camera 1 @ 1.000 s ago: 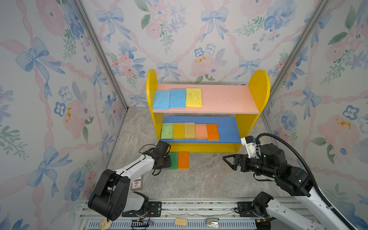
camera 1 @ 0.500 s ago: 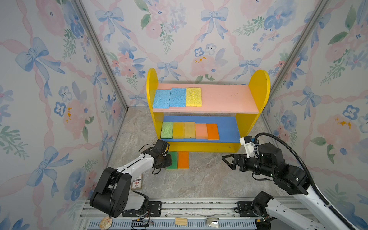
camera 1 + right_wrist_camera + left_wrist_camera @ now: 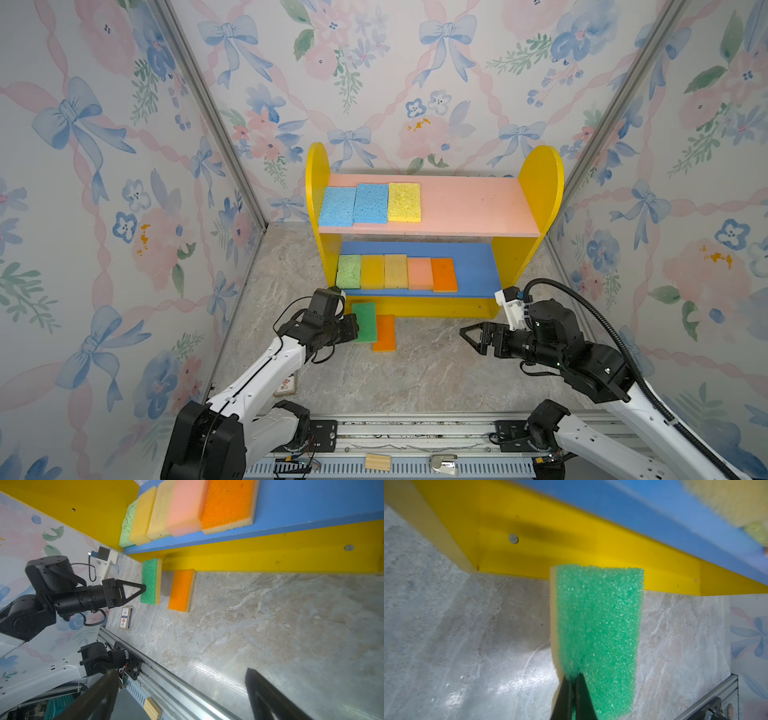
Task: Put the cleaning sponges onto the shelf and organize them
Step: 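Lift the green sponge upright toward the right gripper while the right gripper approaches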
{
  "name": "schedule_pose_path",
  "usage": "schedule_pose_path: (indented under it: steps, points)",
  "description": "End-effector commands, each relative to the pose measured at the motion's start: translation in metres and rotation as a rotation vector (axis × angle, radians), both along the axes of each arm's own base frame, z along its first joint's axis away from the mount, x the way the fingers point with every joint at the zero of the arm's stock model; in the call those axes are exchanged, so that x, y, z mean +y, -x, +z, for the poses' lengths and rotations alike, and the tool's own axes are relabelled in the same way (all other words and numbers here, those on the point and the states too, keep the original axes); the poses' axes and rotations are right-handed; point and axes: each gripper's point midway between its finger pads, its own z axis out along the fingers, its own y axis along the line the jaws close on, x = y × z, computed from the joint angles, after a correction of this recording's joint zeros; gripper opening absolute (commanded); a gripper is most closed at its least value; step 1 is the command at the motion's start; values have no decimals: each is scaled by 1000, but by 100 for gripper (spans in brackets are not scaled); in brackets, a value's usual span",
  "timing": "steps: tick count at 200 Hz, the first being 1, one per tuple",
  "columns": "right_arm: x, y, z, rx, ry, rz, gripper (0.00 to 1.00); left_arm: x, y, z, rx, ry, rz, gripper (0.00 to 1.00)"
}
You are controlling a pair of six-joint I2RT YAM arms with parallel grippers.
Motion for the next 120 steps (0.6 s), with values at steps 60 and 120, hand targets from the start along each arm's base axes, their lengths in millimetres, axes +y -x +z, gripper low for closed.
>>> schedule_pose_path:
  steps: [60,120]
  points:
    - [37,-1,-16,55,-57,43,97,-40,22,74,-55,303,-73,0]
    - [73,5,-6,29,-64,128,98,-73,26,134,-166,423,-97,0]
